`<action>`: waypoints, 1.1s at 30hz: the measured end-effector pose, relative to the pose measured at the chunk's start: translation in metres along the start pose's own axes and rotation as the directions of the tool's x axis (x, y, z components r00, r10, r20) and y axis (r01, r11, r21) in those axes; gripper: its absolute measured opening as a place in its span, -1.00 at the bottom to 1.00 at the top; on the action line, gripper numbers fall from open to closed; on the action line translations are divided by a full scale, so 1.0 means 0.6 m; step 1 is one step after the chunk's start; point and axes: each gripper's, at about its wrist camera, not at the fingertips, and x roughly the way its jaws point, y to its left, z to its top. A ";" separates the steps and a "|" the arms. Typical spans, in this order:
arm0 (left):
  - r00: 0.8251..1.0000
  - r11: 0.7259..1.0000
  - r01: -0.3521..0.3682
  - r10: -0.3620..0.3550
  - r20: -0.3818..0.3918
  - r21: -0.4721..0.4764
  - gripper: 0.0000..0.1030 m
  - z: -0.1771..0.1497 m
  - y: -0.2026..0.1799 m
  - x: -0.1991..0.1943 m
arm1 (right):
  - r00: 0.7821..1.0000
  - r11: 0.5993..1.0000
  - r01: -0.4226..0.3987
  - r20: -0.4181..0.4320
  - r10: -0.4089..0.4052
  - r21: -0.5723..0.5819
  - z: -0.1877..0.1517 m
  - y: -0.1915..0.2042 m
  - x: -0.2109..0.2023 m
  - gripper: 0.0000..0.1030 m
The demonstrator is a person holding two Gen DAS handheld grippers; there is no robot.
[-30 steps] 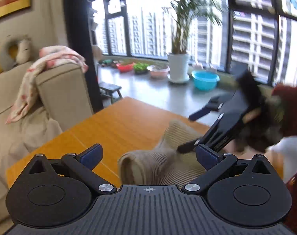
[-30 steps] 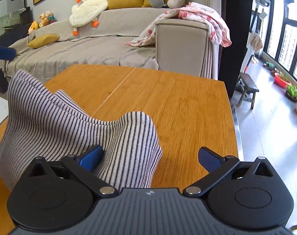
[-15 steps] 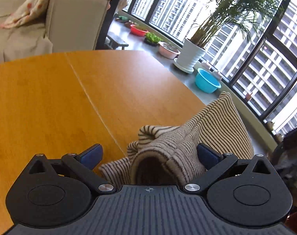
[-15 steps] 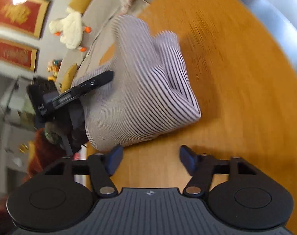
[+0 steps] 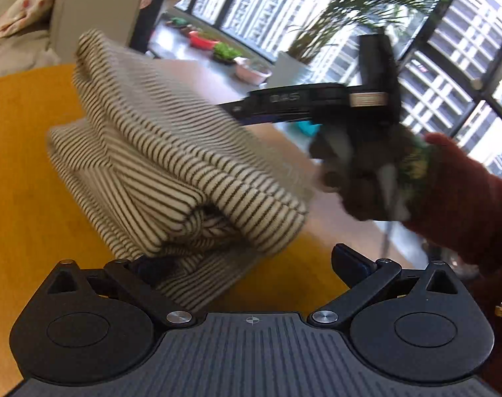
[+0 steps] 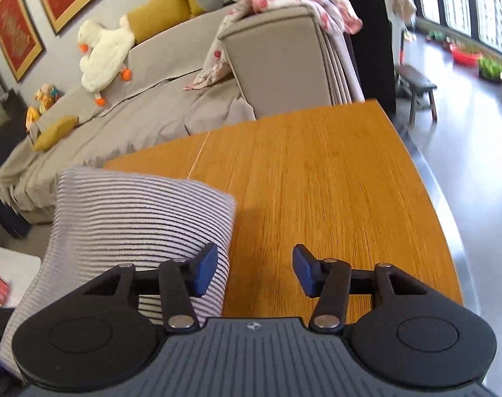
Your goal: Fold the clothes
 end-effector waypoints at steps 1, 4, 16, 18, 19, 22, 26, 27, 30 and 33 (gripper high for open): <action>1.000 1.000 0.004 -0.003 0.027 -0.014 1.00 0.002 0.002 -0.014 | 1.000 1.000 -0.006 0.006 0.006 -0.008 0.000 0.003 -0.004 0.25; 0.990 0.996 -0.037 0.048 0.136 -0.082 1.00 0.015 0.024 -0.053 | 0.999 0.999 -0.020 0.043 0.022 -0.047 -0.013 -0.012 -0.034 0.54; 0.886 0.900 -0.424 0.435 0.161 -0.098 1.00 0.152 0.106 0.027 | 0.983 0.858 -0.116 0.064 0.170 -0.501 -0.154 0.141 -0.090 0.39; 0.885 0.888 -0.437 0.453 0.107 -0.145 1.00 0.145 0.140 0.050 | 0.985 0.819 -0.068 0.094 0.147 -0.569 -0.175 0.160 -0.084 0.45; 0.892 0.892 -0.420 0.440 0.106 -0.170 1.00 0.137 0.152 0.051 | 0.985 0.815 -0.067 0.091 0.145 -0.576 -0.174 0.160 -0.085 0.45; 0.907 0.895 -0.375 0.408 0.106 -0.240 1.00 0.115 0.183 0.052 | 0.986 0.799 -0.072 0.078 0.148 -0.597 -0.165 0.157 -0.088 0.45; 0.897 0.881 -0.393 0.431 0.102 -0.265 1.00 0.103 0.193 0.053 | 0.981 0.734 -0.011 0.136 0.141 -0.679 -0.163 0.180 -0.108 0.45; 0.898 0.879 -0.390 0.429 0.099 -0.273 1.00 0.100 0.193 0.054 | 0.979 0.730 -0.012 0.141 0.149 -0.683 -0.161 0.183 -0.110 0.45; 0.901 0.879 -0.380 0.422 0.101 -0.289 1.00 0.095 0.192 0.054 | 0.987 0.756 -0.054 0.081 0.140 -0.652 -0.154 0.174 -0.083 0.50; 0.903 0.879 -0.374 0.418 0.099 -0.298 1.00 0.092 0.192 0.053 | 0.984 0.778 -0.085 0.068 0.162 -0.623 -0.158 0.171 -0.083 0.59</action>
